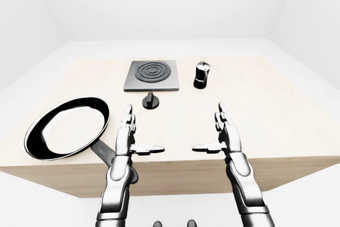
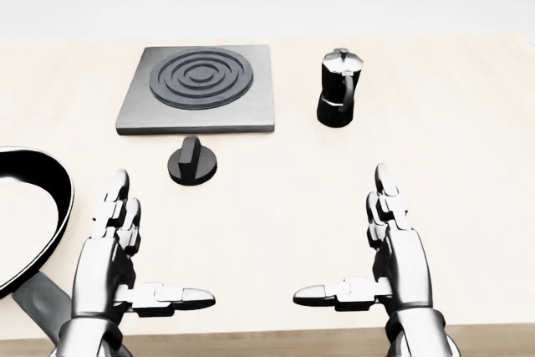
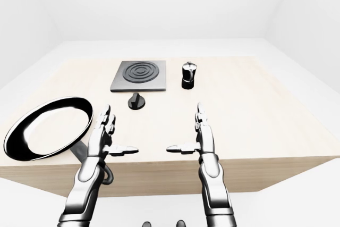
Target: Turn on the stove.
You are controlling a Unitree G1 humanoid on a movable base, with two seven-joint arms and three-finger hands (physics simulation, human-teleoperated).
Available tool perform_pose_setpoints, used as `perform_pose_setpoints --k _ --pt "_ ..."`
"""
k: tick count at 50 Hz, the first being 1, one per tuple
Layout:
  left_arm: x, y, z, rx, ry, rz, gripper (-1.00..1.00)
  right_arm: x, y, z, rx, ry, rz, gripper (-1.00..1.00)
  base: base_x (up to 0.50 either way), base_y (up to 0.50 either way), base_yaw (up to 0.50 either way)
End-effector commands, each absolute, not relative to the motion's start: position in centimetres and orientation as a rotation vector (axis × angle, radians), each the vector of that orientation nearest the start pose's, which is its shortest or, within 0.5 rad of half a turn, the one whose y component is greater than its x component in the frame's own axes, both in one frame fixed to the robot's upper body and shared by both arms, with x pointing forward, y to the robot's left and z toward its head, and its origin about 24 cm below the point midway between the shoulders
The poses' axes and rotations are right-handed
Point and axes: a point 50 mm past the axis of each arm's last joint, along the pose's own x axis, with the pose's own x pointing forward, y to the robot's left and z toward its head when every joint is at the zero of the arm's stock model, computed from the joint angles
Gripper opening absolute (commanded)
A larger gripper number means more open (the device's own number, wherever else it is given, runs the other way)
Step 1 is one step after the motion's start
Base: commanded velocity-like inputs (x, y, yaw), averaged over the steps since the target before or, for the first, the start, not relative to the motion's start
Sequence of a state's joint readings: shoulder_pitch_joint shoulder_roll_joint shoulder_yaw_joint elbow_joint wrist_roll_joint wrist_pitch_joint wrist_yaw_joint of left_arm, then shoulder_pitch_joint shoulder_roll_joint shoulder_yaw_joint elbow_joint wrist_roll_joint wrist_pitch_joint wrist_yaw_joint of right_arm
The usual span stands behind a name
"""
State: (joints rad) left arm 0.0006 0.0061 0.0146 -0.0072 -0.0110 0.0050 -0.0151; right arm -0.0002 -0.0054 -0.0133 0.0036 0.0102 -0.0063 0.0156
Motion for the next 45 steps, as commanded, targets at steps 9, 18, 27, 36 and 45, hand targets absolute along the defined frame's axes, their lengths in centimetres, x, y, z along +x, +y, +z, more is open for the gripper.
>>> perform_pose_setpoints --k 9,18,27,36,45 --pt "25.4 15.4 4.7 -0.02 -0.001 -0.009 1.0 25.6 -15.7 3.8 0.022 -0.005 0.004 1.0 0.0 0.0 0.0" --pt "25.2 15.2 5.2 -0.023 0.0 -0.01 1.0 25.5 -15.7 3.7 0.018 -0.007 0.003 1.0 0.0 0.0 0.0" --pt "25.1 15.2 5.1 -0.023 0.004 -0.012 1.0 25.7 -15.5 3.7 0.016 -0.012 0.002 1.0 0.13 0.0 0.0" --pt "25.2 15.2 5.0 -0.02 0.006 -0.014 1.0 25.7 -15.6 3.8 0.013 -0.014 0.0 1.0 0.34 0.0 0.0" --pt "25.1 15.2 5.3 -0.017 0.0 -0.015 1.0 25.7 -15.6 3.9 0.011 -0.02 -0.001 1.0 0.35 0.0 0.0"
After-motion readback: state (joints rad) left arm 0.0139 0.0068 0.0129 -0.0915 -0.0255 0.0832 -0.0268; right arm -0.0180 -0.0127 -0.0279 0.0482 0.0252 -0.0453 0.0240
